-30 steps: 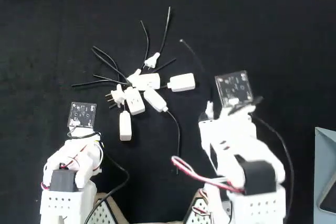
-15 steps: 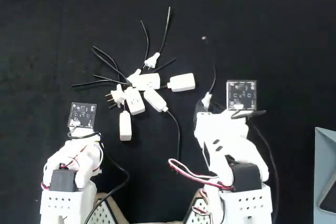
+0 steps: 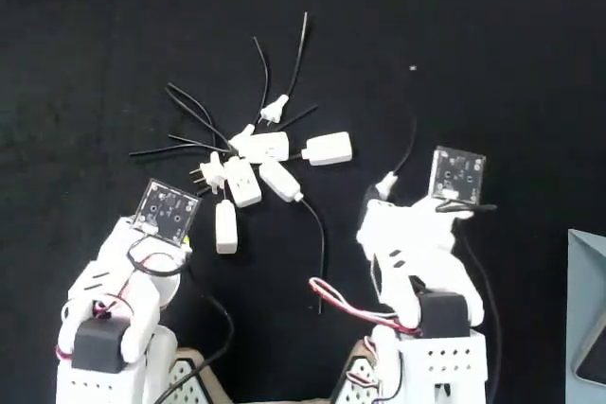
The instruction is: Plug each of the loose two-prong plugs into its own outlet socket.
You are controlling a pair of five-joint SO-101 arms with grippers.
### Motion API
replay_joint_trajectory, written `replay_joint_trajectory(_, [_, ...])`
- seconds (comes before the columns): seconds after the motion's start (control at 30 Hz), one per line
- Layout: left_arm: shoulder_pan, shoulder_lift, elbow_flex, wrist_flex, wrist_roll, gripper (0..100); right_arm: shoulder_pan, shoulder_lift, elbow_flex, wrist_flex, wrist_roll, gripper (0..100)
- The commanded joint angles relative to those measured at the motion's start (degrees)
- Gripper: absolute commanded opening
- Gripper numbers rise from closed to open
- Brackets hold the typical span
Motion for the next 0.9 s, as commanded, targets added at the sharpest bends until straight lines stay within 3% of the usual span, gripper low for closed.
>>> replay_joint_trajectory(0.0, [2.86,6.59,-4.88,-2.64,-0.62,10,3.43,-0.57,-0.22,-0.79,-0.62,1.1])
replay_joint_trajectory(0.2, [5.85,29.27,-19.12,-2.29,3.96,9,3.34,-0.57,1.1,-1.58,-0.44,1.1])
replay_joint_trajectory(0.47, [17.27,60.04,-32.92,0.53,8.7,12,3.52,-0.57,1.98,-2.02,-0.35,1.1])
replay_joint_trajectory(0.63, [16.22,71.38,-34.86,-5.45,14.42,21,3.34,-0.57,2.24,-2.02,-0.35,1.1])
replay_joint_trajectory(0.87, [14.64,77.36,-34.42,-8.44,14.86,16,3.25,-0.57,2.33,-2.02,-0.35,1.1])
